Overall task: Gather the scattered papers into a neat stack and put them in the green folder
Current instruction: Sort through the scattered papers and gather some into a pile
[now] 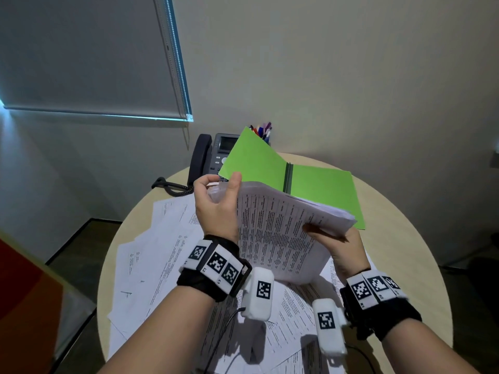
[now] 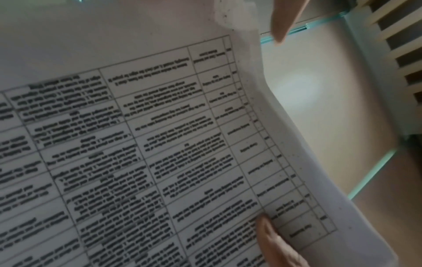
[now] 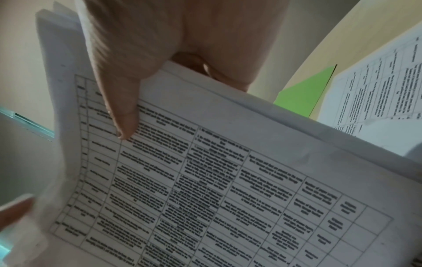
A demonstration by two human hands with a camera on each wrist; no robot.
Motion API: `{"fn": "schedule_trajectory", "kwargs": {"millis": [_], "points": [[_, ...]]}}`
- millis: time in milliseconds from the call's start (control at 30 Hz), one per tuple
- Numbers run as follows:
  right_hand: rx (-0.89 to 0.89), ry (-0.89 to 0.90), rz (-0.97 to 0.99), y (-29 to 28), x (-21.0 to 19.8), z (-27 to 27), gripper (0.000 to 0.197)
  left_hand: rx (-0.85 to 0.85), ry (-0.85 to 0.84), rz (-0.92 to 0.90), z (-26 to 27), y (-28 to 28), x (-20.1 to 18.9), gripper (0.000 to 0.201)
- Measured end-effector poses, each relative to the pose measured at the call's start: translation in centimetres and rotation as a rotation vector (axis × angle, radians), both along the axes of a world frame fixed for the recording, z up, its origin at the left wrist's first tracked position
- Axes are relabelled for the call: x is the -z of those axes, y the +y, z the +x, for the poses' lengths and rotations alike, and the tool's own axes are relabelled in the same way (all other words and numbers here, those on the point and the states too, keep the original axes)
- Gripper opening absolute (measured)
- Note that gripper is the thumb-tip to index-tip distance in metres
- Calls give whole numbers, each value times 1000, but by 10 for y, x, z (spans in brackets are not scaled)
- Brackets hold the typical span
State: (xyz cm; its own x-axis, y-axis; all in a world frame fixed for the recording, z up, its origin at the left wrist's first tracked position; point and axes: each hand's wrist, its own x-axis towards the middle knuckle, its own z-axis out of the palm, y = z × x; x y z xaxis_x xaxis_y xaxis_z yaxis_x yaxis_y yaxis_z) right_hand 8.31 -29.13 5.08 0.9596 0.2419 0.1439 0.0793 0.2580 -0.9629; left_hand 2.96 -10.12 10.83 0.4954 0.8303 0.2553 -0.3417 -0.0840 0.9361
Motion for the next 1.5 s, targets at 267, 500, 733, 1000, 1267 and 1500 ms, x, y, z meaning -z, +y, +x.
{"fn": "schedule_trajectory", "kwargs": {"millis": [267,500,733,1000,1267,1500], "points": [[32,43,32,0,4,8,46,132,-86,-35,5,9,5,14],[75,148,-37,-1,14,17,19,457,162,-99,5,39,66,64],[117,172,-89,5,29,13,21,400,298,-168,12,31,52,19],[157,250,-299,3,43,8,19,458,388,-192,-8,15,71,26],[197,252,-405,5,45,14,29,412,495,-237,1,21,79,24],[113,335,-554,12,80,1,23,417,806,-208,-3,14,125,31]]}}
